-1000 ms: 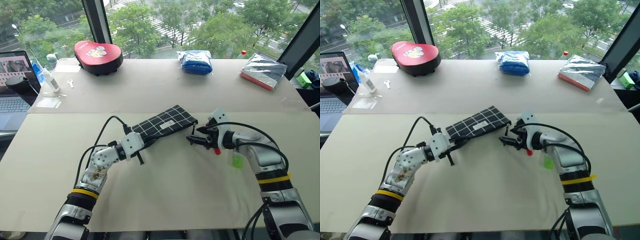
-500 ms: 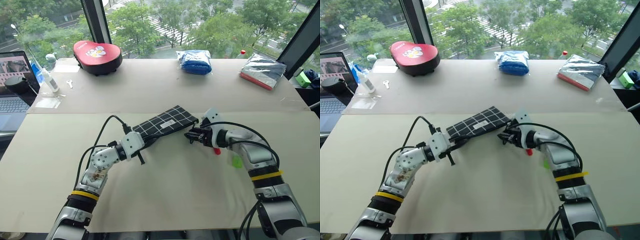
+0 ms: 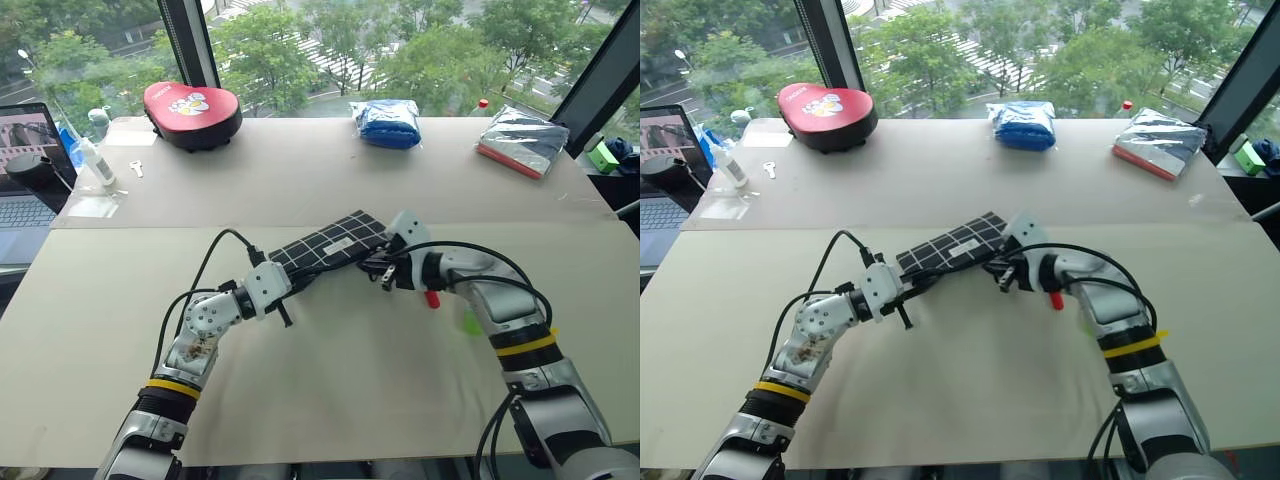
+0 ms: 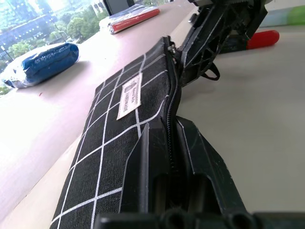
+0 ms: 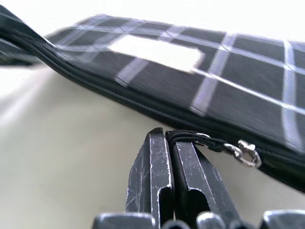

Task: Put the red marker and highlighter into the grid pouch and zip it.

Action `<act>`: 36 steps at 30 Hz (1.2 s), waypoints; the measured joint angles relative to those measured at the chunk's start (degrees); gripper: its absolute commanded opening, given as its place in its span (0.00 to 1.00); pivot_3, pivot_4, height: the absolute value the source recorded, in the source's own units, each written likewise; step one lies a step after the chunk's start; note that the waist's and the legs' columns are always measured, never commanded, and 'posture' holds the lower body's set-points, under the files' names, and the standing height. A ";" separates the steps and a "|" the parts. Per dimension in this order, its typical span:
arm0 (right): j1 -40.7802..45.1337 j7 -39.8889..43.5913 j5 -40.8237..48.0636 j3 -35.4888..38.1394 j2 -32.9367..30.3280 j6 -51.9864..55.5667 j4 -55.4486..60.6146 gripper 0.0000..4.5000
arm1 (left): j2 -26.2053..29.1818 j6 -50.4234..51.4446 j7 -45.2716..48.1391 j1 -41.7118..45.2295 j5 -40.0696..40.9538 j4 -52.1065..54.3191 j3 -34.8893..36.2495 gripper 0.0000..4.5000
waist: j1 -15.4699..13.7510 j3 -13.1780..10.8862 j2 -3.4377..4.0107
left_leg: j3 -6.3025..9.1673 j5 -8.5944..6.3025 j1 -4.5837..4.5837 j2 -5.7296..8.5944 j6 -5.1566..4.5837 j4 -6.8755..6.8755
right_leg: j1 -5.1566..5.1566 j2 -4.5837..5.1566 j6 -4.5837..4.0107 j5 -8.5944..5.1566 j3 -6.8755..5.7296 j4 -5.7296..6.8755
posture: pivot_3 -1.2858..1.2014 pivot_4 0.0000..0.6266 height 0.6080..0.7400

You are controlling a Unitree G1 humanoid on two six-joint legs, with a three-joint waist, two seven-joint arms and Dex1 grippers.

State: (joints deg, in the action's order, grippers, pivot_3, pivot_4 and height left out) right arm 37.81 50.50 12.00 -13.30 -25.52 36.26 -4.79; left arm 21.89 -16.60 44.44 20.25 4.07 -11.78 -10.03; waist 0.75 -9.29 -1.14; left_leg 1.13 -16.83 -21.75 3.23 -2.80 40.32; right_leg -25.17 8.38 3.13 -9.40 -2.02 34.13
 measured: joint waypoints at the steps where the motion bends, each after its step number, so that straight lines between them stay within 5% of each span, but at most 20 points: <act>1: 0.38 0.20 0.00 -0.81 0.74 0.15 0.23 0.01 | -0.09 -0.11 -0.01 0.05 0.00 -0.23 0.00 0.00 | -0.01 0.00 0.00 | 0.01 0.00 -0.01 0.00 0.00 0.00 | 0.00 0.00 0.00 0.00 0.00 0.00 | 0.52 0.24 1.00; 12: 1.73 4.24 -0.21 -8.75 4.79 2.01 2.92 0.01 | -1.04 -0.81 -0.90 0.45 -0.62 -1.49 0.11 0.00 | -0.07 0.00 0.00 | 0.08 0.02 -0.03 0.07 0.04 0.01 | -0.02 0.00 0.00 0.00 -0.04 0.01 | 0.52 0.24 1.00; 21: 2.11 1.96 1.95 -1.78 2.09 4.23 0.20 0.64 | -1.38 -1.06 -1.25 0.46 -0.70 -1.44 0.03 0.00 | -0.18 0.00 0.01 | 0.10 0.04 -0.09 0.08 0.06 0.01 | -0.05 0.01 0.00 0.00 -0.05 0.00 | 0.52 0.24 1.00; 29: -7.33 9.82 15.01 9.80 -12.87 15.55 17.18 0.64 | -1.92 -2.01 -0.91 0.93 -0.75 -1.79 -0.55 0.00 | -0.97 0.00 0.00 | 0.23 0.01 -0.25 0.04 0.01 0.02 | -0.06 0.03 0.00 0.00 -0.18 -0.07 | 0.52 0.24 1.00; 36: -15.85 10.55 23.49 28.73 -23.76 17.96 24.36 0.64 | -2.76 -1.88 -0.50 1.14 -0.05 -2.55 -0.43 0.00 | -1.46 -0.01 0.01 | 0.15 -0.22 -0.19 0.01 -0.37 0.25 | 0.04 0.06 0.00 0.00 -0.13 -0.05 | 0.52 0.24 1.00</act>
State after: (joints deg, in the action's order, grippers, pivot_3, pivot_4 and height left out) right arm 21.97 61.05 35.49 15.43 -49.28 54.22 19.58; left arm 19.13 -18.48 43.94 21.39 4.02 -14.32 -10.46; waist -0.71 -9.30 -1.13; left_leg 1.28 -17.05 -21.94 3.24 -3.18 40.57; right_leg -25.13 8.44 3.14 -9.40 -2.15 34.07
